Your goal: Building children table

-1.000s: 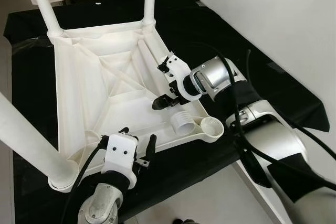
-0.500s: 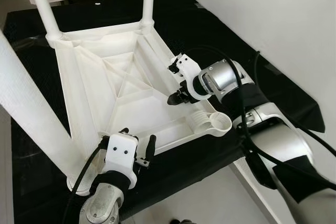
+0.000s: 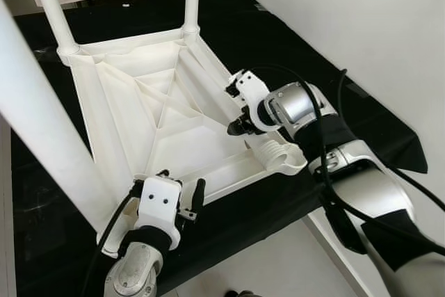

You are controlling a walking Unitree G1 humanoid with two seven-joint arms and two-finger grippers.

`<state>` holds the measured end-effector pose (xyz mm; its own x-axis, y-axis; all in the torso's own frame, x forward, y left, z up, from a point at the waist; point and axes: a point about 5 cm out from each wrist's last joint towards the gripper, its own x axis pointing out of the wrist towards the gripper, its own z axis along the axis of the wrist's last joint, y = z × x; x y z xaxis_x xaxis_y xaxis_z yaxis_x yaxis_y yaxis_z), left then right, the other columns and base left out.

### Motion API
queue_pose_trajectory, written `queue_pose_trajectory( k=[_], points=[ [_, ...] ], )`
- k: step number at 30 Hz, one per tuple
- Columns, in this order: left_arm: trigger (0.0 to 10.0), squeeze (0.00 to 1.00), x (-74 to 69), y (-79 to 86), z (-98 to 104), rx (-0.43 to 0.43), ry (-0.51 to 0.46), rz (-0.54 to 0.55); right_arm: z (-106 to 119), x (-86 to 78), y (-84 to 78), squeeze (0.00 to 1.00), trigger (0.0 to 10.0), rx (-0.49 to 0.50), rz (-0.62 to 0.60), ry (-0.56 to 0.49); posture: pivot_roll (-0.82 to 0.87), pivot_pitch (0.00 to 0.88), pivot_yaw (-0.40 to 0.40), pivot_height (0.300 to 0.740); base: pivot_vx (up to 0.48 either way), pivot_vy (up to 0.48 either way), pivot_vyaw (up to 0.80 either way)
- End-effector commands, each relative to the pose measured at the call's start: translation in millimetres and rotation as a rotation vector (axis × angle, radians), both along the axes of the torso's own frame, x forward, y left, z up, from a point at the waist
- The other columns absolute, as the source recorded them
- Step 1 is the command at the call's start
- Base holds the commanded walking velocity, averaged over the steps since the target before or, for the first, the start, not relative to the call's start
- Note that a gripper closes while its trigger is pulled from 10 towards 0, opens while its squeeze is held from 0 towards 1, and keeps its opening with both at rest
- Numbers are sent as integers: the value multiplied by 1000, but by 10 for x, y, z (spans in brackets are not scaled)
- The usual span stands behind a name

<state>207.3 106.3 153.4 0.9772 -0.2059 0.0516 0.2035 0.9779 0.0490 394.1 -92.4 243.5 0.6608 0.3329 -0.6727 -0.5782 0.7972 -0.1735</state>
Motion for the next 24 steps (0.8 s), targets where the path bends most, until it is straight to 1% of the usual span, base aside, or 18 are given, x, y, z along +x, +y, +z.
queue_pose_trajectory(
  k=[1,2,3,5,7,8,10,13,15,17,19,20,22,23,24],
  points=[
    [10000,0,-21,6,-30,0,14,-13,77,38,-6,0,0,50,-5,-57,-108,188,-110,740,0,0,0],
    [10000,0,-21,6,-30,0,14,-13,77,38,-6,0,0,50,-5,-57,-108,188,-110,740,0,0,0],
    [10000,0,-23,12,-31,4,15,-14,138,60,-30,0,0,78,-21,-86,-108,188,-110,740,0,0,0],
    [10000,0,-23,12,-31,4,15,-14,138,60,-30,0,0,78,-21,-86,-108,188,-110,740,0,0,0],
    [10000,0,-25,26,-35,11,17,-10,254,88,-33,0,0,129,-18,-143,-101,185,-107,740,0,0,0],
    [10000,0,-25,26,-35,11,17,-10,254,88,-33,0,0,129,-18,-143,-101,185,-107,740,0,0,0],
    [10000,0,-26,32,-38,12,18,-7,343,99,-23,0,0,167,-9,-181,-101,183,-106,740,0,0,0],
    [10000,0,-27,34,-39,12,19,-6,379,103,-20,0,0,179,-5,-196,-100,181,-105,740,0,0,0],
    [10000,0,-27,35,-41,13,20,-7,479,117,-37,0,0,207,-6,-237,-96,178,-104,740,0,0,0],
    [10000,0,-27,35,-41,13,20,-7,479,117,-37,0,0,207,-6,-237,-96,178,-104,740,0,0,0],
    [10000,0,-24,39,-37,12,19,-7,613,133,-75,0,0,268,-11,-290,-97,175,-104,740,0,0,0],
    [10000,0,-19,43,-28,8,17,-7,674,142,-103,0,3961,321,-19,-320,-97,175,-104,740,0,0,0],
    [10000,0,-19,43,-28,8,17,-7,674,142,-103,0,3961,321,-19,-320,-97,175,-104,740,0,0,0],
    [10000,0,-12,45,-21,-6,19,-12,716,150,-133,0,7020,368,-28,-344,-97,171,-104,740,0,0,0],
    [10000,0,8,41,2,-18,13,-29,746,166,-186,0,10000,443,-53,-376,-96,169,-104,740,0,0,0]
  ],
)
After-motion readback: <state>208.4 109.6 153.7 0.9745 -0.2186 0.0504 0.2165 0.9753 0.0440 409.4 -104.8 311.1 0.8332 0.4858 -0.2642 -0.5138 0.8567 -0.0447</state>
